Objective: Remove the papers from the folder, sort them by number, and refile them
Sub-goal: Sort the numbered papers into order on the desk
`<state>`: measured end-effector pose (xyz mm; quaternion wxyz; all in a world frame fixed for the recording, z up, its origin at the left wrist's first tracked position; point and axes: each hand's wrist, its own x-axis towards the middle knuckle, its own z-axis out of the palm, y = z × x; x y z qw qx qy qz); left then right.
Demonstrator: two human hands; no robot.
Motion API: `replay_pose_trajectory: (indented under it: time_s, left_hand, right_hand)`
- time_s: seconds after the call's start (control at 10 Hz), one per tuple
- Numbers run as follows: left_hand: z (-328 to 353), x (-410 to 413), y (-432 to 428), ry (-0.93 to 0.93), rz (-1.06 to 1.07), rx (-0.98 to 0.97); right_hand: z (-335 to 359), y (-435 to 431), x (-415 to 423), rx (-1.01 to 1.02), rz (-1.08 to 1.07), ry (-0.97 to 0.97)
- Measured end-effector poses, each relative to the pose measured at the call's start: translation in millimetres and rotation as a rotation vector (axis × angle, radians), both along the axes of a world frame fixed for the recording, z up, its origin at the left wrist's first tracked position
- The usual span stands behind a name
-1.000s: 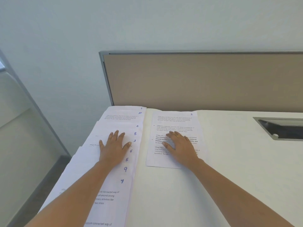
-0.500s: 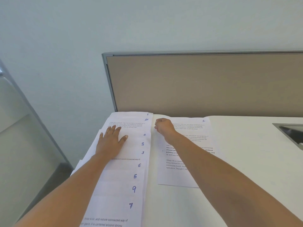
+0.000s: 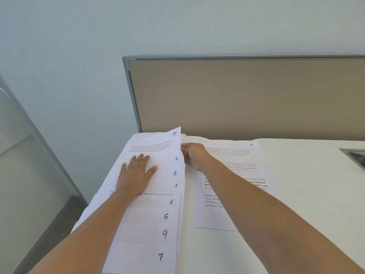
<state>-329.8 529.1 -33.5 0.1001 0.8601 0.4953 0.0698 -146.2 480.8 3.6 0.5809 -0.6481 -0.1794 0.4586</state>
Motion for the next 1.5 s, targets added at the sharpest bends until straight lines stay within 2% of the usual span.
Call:
replay_pose_trajectory:
  time_s: [0.2,0.3,0.4,0.5,0.7,0.8,0.9,1.0,1.2,1.5]
  left_hand:
    - [0,0,-1,0.000,-0.003,0.000]
    - [0,0,0,0.001,-0.002,0.001]
    - [0,0,0,0.010,-0.002,-0.001]
    - [-1,-1,0,0.006,-0.001,-0.002]
    - [-2,-1,0,0.015,0.002,0.007]
    - [-2,-1,0,0.008,0.000,0.008]
    - [-2,0,0,0.009,-0.001,0.012]
    - [-2,0,0,0.008,-0.002,0.012]
    - [-2,0,1,0.004,-0.003,0.009]
    - [-3,-1,1,0.007,-0.002,0.010]
  right_hand:
    - [-5,1,7,-0.070,0.306,-0.769]
    - [-11,6,6,-0.168,0.507,-1.047]
    - [-15,8,10,-0.251,0.541,-1.194]
    - [-15,8,15,-0.289,0.470,-1.206]
    - [-10,9,7,-0.325,0.364,-1.096]
    - [-8,11,3,-0.303,0.286,-1.004]
    - [0,15,2,-0.287,0.172,-0.809]
    - [5,22,2,-0.353,0.130,-0.725]
    - [-1,34,-12,-0.381,0.100,-0.867]
    - [0,27,-2,-0.335,0.021,-0.591]
